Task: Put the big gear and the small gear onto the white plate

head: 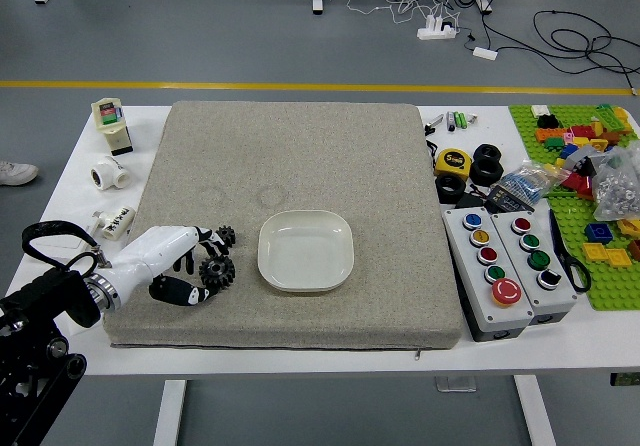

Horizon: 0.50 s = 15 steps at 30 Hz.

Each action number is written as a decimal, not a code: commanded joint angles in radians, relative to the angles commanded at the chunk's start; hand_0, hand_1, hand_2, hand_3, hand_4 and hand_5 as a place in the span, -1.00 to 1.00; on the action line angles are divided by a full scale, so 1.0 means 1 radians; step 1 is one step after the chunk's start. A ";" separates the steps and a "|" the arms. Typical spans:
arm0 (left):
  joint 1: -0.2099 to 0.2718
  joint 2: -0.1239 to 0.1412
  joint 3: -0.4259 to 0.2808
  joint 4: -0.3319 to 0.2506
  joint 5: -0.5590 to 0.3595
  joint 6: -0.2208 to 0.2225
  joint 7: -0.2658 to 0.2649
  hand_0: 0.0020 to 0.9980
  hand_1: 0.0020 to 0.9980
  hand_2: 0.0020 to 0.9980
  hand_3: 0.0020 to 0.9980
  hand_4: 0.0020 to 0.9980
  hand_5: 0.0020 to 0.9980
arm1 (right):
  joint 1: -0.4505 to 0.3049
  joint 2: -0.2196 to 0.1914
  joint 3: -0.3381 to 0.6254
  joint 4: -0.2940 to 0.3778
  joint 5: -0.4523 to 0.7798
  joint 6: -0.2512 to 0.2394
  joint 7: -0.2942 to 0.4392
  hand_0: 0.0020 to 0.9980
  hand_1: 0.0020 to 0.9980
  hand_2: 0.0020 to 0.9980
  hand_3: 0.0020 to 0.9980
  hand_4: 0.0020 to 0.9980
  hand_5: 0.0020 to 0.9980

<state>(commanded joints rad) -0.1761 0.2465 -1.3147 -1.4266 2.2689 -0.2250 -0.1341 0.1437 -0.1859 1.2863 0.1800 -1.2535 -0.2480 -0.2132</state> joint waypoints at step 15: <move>-0.106 -0.039 0.119 -0.018 0.000 0.140 0.007 -0.45 -0.30 -0.17 -0.02 -1.00 -1.00 | 0.002 -0.001 -0.007 0.000 0.005 0.000 -0.001 0.32 0.34 0.50 0.13 0.51 0.21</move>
<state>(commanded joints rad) -0.2823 0.2078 -1.1958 -1.4444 2.2689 -0.0855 -0.1267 0.1459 -0.1867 1.2793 0.1800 -1.2482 -0.2478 -0.2144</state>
